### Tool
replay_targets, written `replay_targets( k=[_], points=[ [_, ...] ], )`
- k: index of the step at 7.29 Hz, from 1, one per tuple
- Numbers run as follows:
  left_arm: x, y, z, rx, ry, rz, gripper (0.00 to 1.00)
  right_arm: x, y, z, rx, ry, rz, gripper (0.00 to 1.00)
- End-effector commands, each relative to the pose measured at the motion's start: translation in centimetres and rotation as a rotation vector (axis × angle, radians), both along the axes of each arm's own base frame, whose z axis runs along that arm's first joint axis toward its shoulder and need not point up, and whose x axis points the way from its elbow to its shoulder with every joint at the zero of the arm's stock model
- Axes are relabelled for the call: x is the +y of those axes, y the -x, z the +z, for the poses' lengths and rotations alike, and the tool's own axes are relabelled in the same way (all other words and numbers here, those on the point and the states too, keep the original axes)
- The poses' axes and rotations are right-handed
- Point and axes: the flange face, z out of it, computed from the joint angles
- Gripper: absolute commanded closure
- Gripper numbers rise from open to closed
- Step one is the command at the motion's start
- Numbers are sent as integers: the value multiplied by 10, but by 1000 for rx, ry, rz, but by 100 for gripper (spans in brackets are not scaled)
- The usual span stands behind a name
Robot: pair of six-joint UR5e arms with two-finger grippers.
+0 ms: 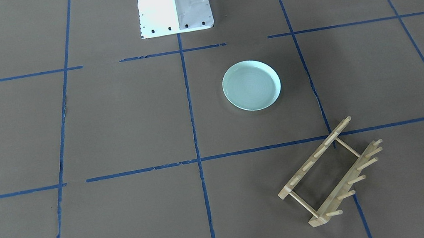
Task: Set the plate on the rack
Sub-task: 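Move the left gripper in from the side toward the pale green plate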
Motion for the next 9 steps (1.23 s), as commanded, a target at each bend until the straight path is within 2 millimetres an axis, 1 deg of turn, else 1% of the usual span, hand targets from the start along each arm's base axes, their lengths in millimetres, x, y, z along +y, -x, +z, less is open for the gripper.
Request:
replay_targets(
  k=[1,2,3,4,5,6,7,8,9],
  points=[
    [1,-65,-67,69,27,-4,0,0,0,0,0,-1,-2,0],
    [1,-95,-87,95,49,6,0,0,0,0,0,0,0,0],
    [3,-120,-113,110,40,9,0,0,0,0,0,0,1,0],
    [14,-159,-137,91,28,-5,0,0,0,0,0,0,0,0],
    [21,-205,-165,87,25,-26,0,0,0,0,0,0,1,0],
    [31,-236,-180,106,33,-1,0,0,0,0,0,0,0,0],
    [35,-253,-192,99,-2,4,0,0,0,0,0,0,0,0],
    [42,-283,-204,100,25,24,0,0,0,0,0,2,1,0],
    [42,-314,-212,67,27,39,0,0,0,0,0,-1,0,0]
  ],
)
